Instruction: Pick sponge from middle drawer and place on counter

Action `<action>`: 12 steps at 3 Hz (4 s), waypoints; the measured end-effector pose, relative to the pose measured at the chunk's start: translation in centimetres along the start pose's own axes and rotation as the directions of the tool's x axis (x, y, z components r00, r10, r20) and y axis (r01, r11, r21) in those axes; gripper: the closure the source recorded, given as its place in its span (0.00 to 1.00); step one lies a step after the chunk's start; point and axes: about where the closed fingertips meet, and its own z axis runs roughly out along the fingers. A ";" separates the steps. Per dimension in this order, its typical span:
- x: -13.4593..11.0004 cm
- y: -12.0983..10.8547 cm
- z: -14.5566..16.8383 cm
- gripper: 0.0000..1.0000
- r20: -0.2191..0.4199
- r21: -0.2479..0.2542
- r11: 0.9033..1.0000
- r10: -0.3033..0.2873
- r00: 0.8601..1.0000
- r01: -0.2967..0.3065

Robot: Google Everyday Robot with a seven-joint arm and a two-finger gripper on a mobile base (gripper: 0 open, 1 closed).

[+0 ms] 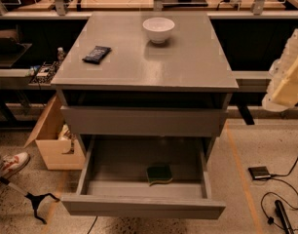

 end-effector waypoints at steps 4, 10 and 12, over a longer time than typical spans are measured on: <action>1.5 5.0 11.8 0.00 0.152 -0.198 0.976 0.124 0.981 -0.093; 4.8 17.1 36.7 0.00 0.161 -0.482 0.792 0.501 0.850 -0.375; 1.8 17.9 47.9 0.00 0.155 -0.448 0.717 0.651 0.743 -0.535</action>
Offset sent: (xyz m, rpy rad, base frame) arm 0.0181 -0.0002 -0.0511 0.0964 0.0806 0.0004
